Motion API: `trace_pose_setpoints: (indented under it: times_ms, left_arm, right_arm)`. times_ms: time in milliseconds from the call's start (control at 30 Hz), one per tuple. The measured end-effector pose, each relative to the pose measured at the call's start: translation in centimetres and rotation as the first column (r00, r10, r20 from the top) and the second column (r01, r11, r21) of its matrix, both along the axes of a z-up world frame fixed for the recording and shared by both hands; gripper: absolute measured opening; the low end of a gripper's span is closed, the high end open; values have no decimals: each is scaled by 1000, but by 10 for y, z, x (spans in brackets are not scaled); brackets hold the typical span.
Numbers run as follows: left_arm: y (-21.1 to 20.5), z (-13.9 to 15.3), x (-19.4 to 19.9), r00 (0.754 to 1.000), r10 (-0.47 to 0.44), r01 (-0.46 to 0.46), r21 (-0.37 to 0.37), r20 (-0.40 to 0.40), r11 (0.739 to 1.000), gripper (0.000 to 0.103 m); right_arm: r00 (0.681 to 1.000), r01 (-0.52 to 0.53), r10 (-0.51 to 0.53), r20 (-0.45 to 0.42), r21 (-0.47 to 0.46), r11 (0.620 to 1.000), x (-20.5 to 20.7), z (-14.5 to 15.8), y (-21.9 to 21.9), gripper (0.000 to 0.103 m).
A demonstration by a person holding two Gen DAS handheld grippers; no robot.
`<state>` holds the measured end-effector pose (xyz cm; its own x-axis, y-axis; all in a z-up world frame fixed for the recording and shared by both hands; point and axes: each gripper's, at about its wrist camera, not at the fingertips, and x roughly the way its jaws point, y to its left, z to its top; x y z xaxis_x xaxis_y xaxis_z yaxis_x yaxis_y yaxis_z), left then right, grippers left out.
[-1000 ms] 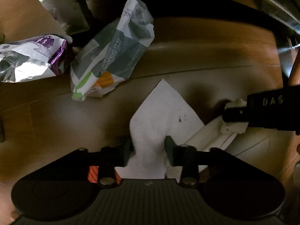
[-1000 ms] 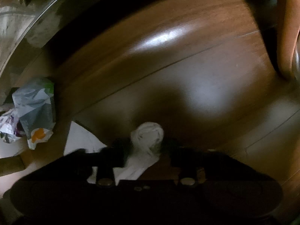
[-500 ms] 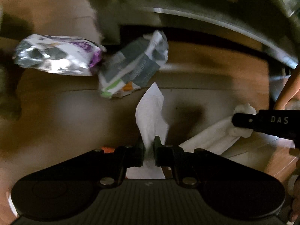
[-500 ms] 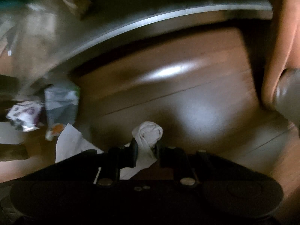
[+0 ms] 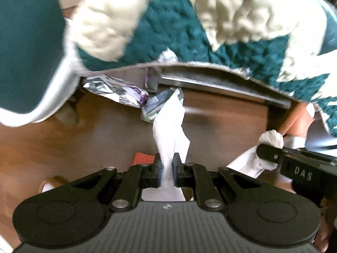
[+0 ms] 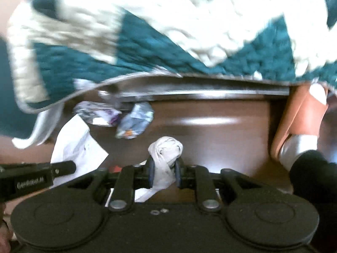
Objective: Collect trash
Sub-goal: 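Carry the paper and sock with both tools over the wastebasket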
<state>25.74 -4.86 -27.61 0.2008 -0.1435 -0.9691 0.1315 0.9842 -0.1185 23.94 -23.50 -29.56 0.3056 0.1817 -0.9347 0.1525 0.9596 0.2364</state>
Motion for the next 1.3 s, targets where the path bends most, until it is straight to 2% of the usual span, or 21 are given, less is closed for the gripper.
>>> trace_pose_setpoints:
  times_ms: [200, 467, 600, 767, 933, 1033, 1167, 1300]
  left_arm:
    - [23, 55, -39, 996, 58, -57, -20, 67, 998, 10]
    - [55, 125, -70, 971, 132, -120, -70, 201, 990, 10]
    - [85, 166, -79, 937, 185, -158, -110, 297, 981, 10]
    - [124, 215, -78, 879, 287, -233, -182, 380, 955, 10]
    - [151, 255, -69, 833, 323, -263, -192, 449, 945, 10]
    - [162, 273, -60, 810, 328, -273, -183, 486, 944, 10]
    - [177, 286, -44, 785, 333, -293, -160, 522, 943, 10]
    - [187, 292, -23, 775, 327, -311, -124, 541, 942, 10]
  right_arm:
    - [990, -88, 87, 110, 5, 996, -32, 70, 19, 18]
    - [941, -185, 184, 284, -24, 982, -46, 158, 48, 18]
    - [894, -239, 243, 377, -58, 969, -43, 205, 65, 18]
    - [822, -303, 316, 473, -106, 947, -33, 257, 94, 18]
    - [747, -354, 383, 543, -163, 921, -19, 298, 127, 18]
    - [701, -373, 422, 574, -209, 904, -7, 315, 149, 19]
    - [662, -393, 456, 595, -242, 887, 17, 330, 178, 19]
    - [646, -393, 463, 607, -256, 883, 44, 336, 208, 19]
